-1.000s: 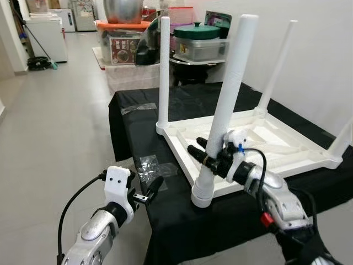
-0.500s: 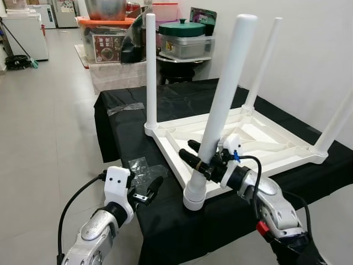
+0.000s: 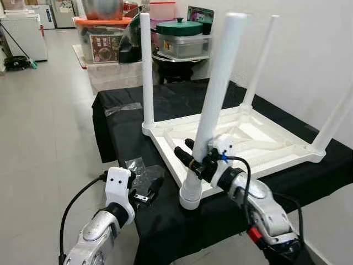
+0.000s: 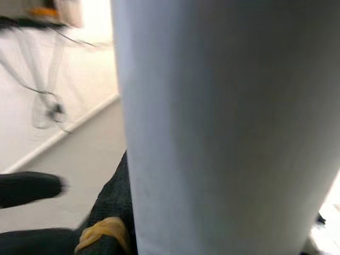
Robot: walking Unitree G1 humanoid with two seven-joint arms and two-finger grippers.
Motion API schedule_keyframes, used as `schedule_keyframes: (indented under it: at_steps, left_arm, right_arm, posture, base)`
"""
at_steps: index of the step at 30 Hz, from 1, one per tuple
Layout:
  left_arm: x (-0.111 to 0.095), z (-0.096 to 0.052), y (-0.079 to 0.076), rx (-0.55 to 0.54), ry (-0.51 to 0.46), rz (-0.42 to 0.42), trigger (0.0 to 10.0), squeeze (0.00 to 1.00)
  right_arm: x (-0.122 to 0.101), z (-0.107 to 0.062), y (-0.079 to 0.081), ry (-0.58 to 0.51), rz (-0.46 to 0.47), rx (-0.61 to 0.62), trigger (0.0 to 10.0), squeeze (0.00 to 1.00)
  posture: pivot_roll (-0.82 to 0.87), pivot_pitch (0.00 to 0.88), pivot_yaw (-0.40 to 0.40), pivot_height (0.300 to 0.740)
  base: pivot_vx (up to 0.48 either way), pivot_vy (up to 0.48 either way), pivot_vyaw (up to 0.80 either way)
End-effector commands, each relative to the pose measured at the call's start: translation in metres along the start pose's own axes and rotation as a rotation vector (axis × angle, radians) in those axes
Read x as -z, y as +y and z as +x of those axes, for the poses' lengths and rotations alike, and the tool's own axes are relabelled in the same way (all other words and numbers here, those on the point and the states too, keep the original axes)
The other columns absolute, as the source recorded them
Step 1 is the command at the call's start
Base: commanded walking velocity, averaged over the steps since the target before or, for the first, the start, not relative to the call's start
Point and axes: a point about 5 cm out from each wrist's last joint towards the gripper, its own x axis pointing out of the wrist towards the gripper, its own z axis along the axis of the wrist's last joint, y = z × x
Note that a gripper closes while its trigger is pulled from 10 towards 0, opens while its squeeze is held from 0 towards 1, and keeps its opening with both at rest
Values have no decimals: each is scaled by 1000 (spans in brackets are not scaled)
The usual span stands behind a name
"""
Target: Building children table
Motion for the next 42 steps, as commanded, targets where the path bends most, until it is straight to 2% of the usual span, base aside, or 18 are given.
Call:
schedule_keyframes:
  at_steps: [1, 5, 6, 7, 9, 11, 13, 17, 28, 30, 42]
  left_arm:
    - [2, 0, 2, -14, 6, 8, 10000, 0]
    - [3, 1, 1, -15, 5, 7, 10000, 0]
    - [3, 1, 1, -15, 5, 7, 10000, 0]
    - [3, 1, 2, -18, 4, 7, 10000, 0]
    - [3, 1, 2, -18, 4, 7, 10000, 0]
    - [3, 0, 3, -24, 4, 7, 10000, 0]
    - [3, 0, 3, -24, 4, 7, 10000, 0]
    - [4, 1, 3, -31, 4, 9, 10000, 0]
    - [4, 1, 5, -40, 4, 13, 10000, 0]
    - [5, 0, 5, -43, 5, 13, 10000, 0]
    - [5, 1, 6, -45, 7, 18, 10000, 0]
  right_arm:
    - [47, -12, -12, 245, 34, 152, 0, 0]
    - [57, -14, -15, 280, 96, 318, 0, 0]
    - [57, -14, -15, 280, 96, 318, 0, 0]
    - [57, -15, -18, 271, 125, 383, 0, 0]
    - [57, -15, -18, 271, 125, 383, 0, 0]
    - [55, -21, -26, 230, 148, 520, 0, 0]
    - [55, -21, -26, 230, 148, 520, 0, 0]
    - [51, -29, -33, 211, 103, 688, 0, 0]
    - [49, -33, -39, 201, 92, 791, 0, 0]
    - [52, -36, -41, 208, 123, 850, 0, 0]
    - [57, -40, -46, 233, 173, 940, 0, 0]
  posture:
    - [46, 0, -50, 740]
    - [51, 0, -60, 740]
    - [51, 0, -60, 740]
    - [50, 0, -61, 740]
    - [50, 0, -61, 740]
    - [50, 0, -62, 740]
    - [50, 0, -62, 740]
    - [51, 0, -60, 740]
    - [51, 0, -61, 740]
    - [52, 0, -62, 740]
    - [53, 0, -60, 740]
  base:
    - [0, 0, 0]
    - [0, 0, 0]
    - [0, 0, 0]
    - [0, 0, 0]
    - [0, 0, 0]
    - [0, 0, 0]
    - [0, 0, 0]
    - [0, 0, 0]
    - [0, 0, 0]
    - [0, 0, 0]
    - [0, 0, 0]
